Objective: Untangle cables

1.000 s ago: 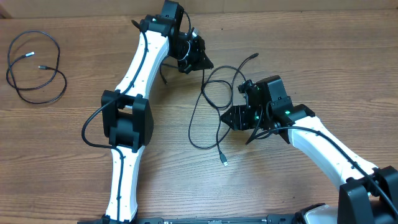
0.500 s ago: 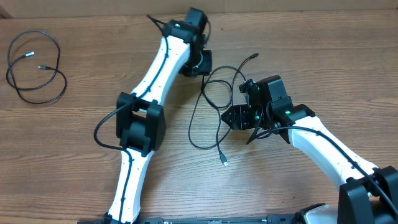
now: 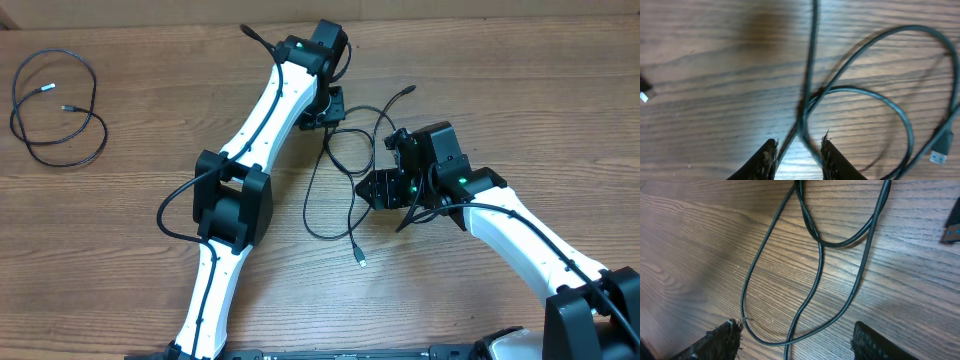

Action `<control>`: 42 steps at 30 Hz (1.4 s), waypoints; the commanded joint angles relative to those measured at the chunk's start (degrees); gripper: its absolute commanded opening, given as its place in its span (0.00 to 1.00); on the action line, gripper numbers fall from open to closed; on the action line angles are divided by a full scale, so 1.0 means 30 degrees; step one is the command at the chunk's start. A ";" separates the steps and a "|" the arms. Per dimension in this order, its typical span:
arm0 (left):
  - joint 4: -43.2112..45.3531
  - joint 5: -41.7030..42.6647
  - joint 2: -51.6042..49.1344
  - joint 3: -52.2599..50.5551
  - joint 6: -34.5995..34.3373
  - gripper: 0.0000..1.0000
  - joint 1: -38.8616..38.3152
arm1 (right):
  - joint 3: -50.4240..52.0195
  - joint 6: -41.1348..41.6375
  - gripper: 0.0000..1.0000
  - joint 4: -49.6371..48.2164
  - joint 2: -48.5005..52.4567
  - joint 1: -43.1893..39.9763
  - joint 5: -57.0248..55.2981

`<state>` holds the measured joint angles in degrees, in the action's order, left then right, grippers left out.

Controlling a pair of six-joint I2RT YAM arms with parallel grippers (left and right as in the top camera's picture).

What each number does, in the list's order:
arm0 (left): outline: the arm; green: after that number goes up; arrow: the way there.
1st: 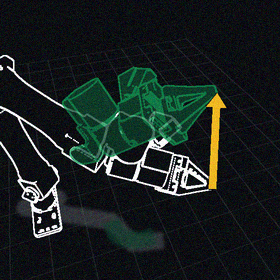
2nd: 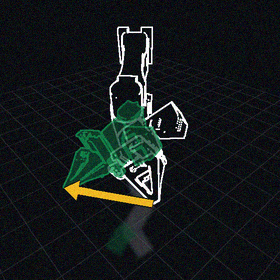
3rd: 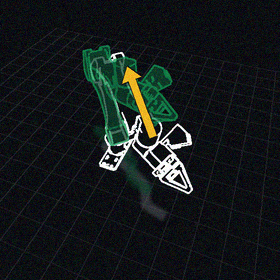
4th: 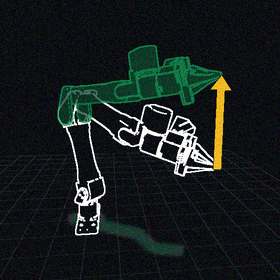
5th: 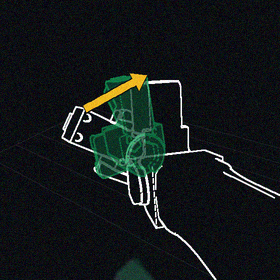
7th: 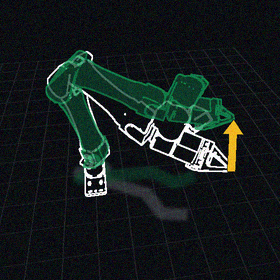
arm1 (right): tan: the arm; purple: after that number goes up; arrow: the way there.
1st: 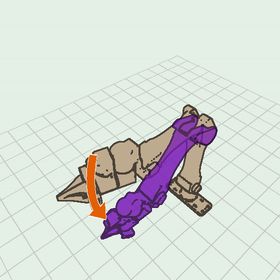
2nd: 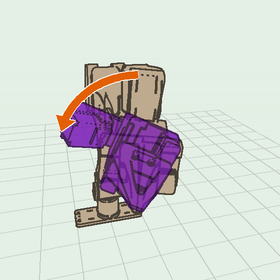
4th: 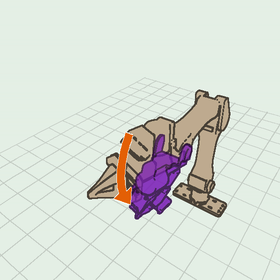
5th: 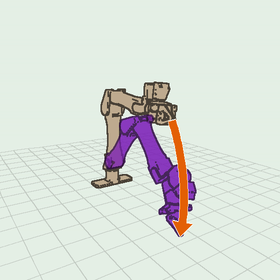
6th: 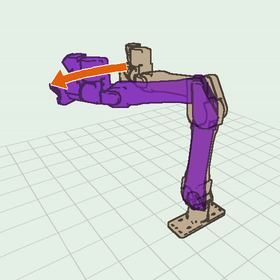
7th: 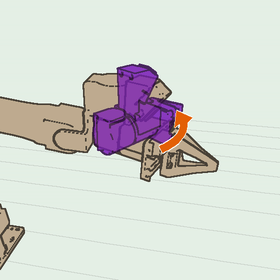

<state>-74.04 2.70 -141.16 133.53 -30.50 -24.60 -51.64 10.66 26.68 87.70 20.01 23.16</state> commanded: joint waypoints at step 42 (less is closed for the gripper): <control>0.1559 0.1209 -0.0058 -0.2310 -0.5982 0.44 -0.0925 | 0.0146 -0.0095 0.73 0.0561 0.0175 0.0029 -0.1362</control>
<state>-69.34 7.29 -141.60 126.06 -49.34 -25.93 -51.62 10.63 28.51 87.70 20.01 19.99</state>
